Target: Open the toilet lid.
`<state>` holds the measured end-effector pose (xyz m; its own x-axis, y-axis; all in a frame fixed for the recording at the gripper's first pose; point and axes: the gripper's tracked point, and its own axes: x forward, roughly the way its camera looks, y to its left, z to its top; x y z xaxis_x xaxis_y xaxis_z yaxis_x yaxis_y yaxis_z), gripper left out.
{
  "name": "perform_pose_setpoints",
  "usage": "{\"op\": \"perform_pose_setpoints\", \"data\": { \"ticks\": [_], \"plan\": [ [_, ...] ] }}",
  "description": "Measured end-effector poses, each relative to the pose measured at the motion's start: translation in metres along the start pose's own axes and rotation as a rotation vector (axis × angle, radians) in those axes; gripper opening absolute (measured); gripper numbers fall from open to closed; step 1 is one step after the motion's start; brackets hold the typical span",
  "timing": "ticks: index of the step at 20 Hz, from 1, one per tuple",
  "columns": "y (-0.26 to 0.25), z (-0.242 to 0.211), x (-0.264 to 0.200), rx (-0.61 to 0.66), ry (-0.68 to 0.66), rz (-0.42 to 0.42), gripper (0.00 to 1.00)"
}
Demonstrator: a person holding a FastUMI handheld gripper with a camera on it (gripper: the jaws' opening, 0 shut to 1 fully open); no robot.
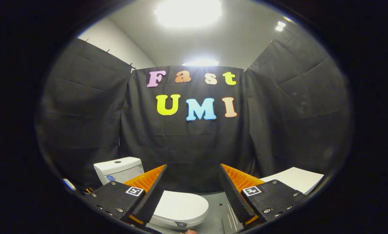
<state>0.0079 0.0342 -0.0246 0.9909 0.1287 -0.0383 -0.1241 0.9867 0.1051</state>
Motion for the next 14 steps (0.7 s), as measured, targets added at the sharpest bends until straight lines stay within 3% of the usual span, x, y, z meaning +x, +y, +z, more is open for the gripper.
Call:
{"op": "perform_pose_setpoints", "data": {
  "ticks": [5, 9, 14],
  "plan": [
    [0.012, -0.039, 0.022, 0.018, 0.051, -0.014, 0.95],
    [0.046, -0.088, 0.029, 0.225, 0.141, 0.005, 0.95],
    [0.067, -0.160, 0.037, 0.395, 0.253, -0.021, 0.96]
  ]
}}
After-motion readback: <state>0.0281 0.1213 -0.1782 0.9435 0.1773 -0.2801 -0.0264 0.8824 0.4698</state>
